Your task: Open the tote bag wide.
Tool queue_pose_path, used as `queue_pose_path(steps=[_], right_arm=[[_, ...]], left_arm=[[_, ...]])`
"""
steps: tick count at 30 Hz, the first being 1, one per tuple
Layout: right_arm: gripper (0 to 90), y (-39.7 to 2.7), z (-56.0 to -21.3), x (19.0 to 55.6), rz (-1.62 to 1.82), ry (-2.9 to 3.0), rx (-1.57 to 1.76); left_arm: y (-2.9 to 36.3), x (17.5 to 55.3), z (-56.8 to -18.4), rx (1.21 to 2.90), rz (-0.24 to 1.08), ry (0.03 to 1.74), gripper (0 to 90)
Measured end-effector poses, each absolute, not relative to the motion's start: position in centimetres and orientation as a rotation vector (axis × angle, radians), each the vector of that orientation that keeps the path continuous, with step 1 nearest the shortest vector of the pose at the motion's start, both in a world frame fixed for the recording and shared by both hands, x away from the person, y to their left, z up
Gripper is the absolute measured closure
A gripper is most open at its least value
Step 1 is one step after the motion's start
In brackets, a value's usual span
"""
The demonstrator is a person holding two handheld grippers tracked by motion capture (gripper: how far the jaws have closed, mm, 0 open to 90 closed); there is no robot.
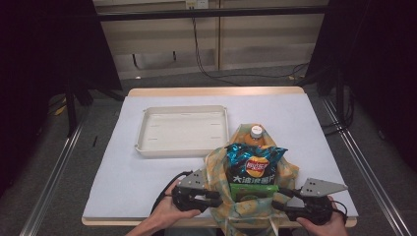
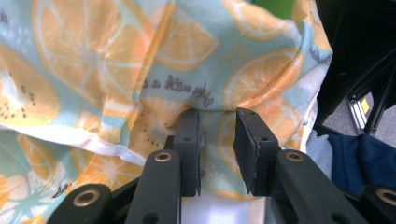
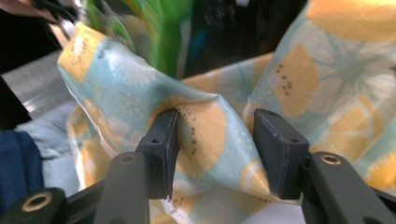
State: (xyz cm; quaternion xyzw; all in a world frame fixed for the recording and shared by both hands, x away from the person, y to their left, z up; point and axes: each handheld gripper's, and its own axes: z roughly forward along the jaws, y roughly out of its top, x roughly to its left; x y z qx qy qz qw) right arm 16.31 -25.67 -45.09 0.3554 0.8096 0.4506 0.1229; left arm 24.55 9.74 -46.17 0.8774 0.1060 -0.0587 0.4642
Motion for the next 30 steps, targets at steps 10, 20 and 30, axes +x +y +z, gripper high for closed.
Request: queue_pose_path(steps=[10, 20, 30], right_arm=[[43.9, -27.4, -43.5, 15.0, 1.493, 2.164, 1.007], [43.0, -29.3, -42.4, 14.2, 1.535, 1.97, 1.069], [44.1, -29.8, -42.6, 14.4, 1.507, 1.913, 1.127]], left_arm=[[10.8, 23.3, -43.0, 1.987, -0.1, 0.24, 69.3], [10.1, 23.9, -41.0, 1.914, -0.062, 0.218, 66.5], [7.0, 24.4, -40.5, 1.909, -0.053, 0.167, 56.8]])
